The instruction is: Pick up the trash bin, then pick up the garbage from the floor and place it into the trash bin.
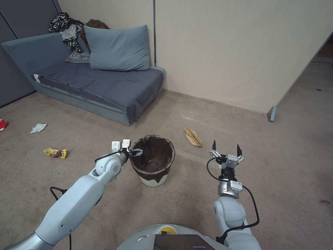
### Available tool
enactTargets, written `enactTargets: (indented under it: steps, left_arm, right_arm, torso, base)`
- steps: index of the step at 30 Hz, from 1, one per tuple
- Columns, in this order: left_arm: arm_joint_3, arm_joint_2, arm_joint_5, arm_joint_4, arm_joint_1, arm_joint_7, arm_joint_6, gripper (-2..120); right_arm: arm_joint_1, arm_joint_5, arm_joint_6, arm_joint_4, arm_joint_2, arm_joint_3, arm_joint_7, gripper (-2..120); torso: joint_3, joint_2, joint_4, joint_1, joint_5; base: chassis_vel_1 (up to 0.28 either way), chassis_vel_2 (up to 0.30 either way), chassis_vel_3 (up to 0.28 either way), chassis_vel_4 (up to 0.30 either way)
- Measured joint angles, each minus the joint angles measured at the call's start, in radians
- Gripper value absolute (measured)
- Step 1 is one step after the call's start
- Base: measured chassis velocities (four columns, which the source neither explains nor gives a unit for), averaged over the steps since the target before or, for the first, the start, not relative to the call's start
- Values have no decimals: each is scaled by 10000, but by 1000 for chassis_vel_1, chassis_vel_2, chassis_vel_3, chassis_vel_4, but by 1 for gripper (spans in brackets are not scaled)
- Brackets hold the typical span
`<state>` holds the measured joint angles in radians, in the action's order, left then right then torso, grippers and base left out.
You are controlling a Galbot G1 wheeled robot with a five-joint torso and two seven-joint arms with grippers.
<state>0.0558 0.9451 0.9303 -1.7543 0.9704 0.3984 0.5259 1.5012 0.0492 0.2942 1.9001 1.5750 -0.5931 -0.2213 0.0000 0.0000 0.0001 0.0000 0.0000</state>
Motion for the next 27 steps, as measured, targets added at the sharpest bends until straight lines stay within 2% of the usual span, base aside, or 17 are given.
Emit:
enactTargets:
  steps: [4, 19, 20, 22, 25, 27]
  left_arm:
    - [-126, 91, 681, 91, -234, 320, 683, 100]
    - [-331, 198, 1102, 326, -540, 557, 894, 97]
    - [-340, 216, 1198, 310, -545, 651, 933, 91]
    - [-347, 217, 1274, 296, -547, 708, 966, 88]
    - [-349, 176, 1481, 267, -542, 796, 1018, 73]
    - [-345, 170, 1570, 258, -536, 829, 1035, 70]
  right_arm:
    - [-71, -1, -1, -20, 12, 31, -35, 100]
    - [-183, -21, -1, -97, 44, 81, -104, 100]
    - [-184, -21, -2, -75, 44, 75, -114, 100]
    - [-183, -21, -3, -67, 44, 75, -118, 100]
    - [-181, -18, -3, -37, 73, 77, -130, 100]
    - [-179, -16, -3, -29, 81, 80, -131, 100]
  torso:
    - [0, 0, 0, 0, 0]
    - [-1, 0, 0, 0, 3]
    - [-1, 0, 0, 0, 3]
    - [-1, 0, 0, 0, 3]
    - [-1, 1, -1, 0, 2]
    - [-1, 0, -1, 0, 3]
  base:
    - [0, 0, 0, 0]
    - [0, 0, 0, 0]
    - [0, 0, 0, 0]
    - [0, 0, 0, 0]
    - [0, 0, 0, 0]
    - [0, 0, 0, 0]
